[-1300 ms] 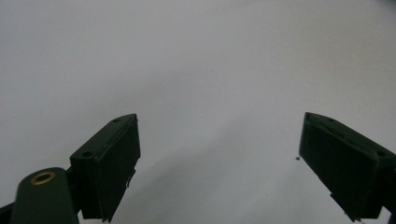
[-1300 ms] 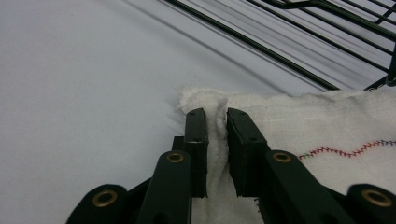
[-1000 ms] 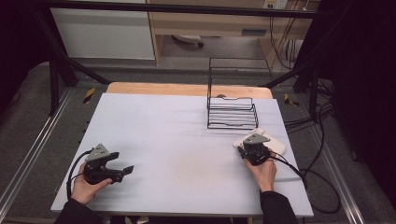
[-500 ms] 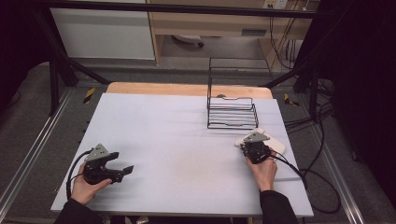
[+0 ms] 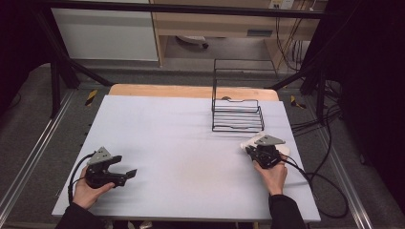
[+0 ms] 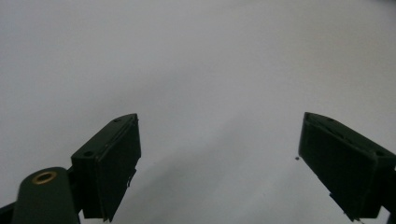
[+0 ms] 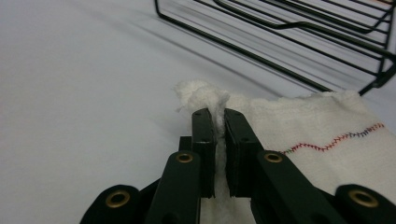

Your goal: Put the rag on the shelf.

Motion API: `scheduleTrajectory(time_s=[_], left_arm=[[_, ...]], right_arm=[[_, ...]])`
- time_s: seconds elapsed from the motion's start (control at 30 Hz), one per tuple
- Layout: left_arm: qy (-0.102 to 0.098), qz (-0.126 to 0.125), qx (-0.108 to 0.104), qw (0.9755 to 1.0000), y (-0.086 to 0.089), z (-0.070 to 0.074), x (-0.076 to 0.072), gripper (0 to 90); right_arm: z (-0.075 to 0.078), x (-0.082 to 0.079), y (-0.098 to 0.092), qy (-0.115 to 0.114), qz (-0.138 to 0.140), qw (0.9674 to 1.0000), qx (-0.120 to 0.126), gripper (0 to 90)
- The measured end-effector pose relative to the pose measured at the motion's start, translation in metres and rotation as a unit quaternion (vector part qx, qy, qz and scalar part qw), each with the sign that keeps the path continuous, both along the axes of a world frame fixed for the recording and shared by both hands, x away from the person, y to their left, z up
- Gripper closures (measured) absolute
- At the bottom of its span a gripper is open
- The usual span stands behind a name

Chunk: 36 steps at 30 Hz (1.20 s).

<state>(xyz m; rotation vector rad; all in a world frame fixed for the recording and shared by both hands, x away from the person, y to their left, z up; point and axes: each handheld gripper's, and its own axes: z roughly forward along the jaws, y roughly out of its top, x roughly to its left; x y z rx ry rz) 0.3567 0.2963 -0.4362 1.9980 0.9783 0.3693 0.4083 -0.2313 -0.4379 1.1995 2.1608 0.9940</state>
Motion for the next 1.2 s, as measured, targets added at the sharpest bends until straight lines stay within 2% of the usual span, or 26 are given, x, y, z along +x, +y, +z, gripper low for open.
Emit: scheduleTrajectory(time_s=[0.13, 0.17, 0.27, 0.37, 0.6, 0.83, 0.87, 0.9, 1.03, 1.2], left_arm=[[0.000, 0.000, 0.001, 1.0000, 0.000, 0.000, 0.000, 13.2], [0.000, 0.001, 0.000, 1.0000, 0.000, 0.000, 0.000, 13.2], [0.000, 0.000, 0.001, 1.0000, 0.000, 0.000, 0.000, 13.2], [-0.001, -0.001, 0.002, 1.0000, 0.001, 0.001, 0.000, 13.2], [-0.001, 0.000, 0.002, 1.0000, 0.000, 0.001, 0.000, 13.2], [-0.001, 0.000, 0.001, 1.0000, 0.000, 0.001, 0.000, 13.2], [-0.001, 0.001, 0.001, 1.0000, 0.000, 0.001, 0.000, 13.2], [-0.001, 0.001, 0.001, 1.0000, 0.000, 0.001, 0.000, 13.2], [0.000, 0.000, 0.001, 1.0000, 0.000, 0.001, 0.000, 13.2], [0.001, -0.001, 0.002, 1.0000, -0.001, 0.000, 0.000, 13.1]], right_arm=[[0.003, -0.006, 0.007, 0.006, 0.029, 0.9993, 0.023, 83.9], [0.004, -0.009, 0.012, 0.010, 0.047, 0.9984, 0.031, 83.9], [0.005, -0.012, 0.019, 0.011, 0.060, 0.9975, 0.036, 83.8], [0.006, -0.018, 0.029, 0.019, 0.078, 0.9954, 0.052, 83.8], [0.006, -0.030, 0.053, 0.029, 0.123, 0.9896, 0.069, 83.7], [0.004, -0.045, 0.076, 0.037, 0.167, 0.9825, 0.074, 83.6], [0.003, -0.048, 0.082, 0.039, 0.178, 0.9802, 0.076, 83.6], [0.003, -0.048, 0.082, 0.039, 0.178, 0.9802, 0.076, 83.6], [0.000, -0.054, 0.091, 0.045, 0.198, 0.9765, 0.072, 83.4], [-0.007, -0.052, 0.095, 0.060, 0.206, 0.9749, 0.061, 81.2]])
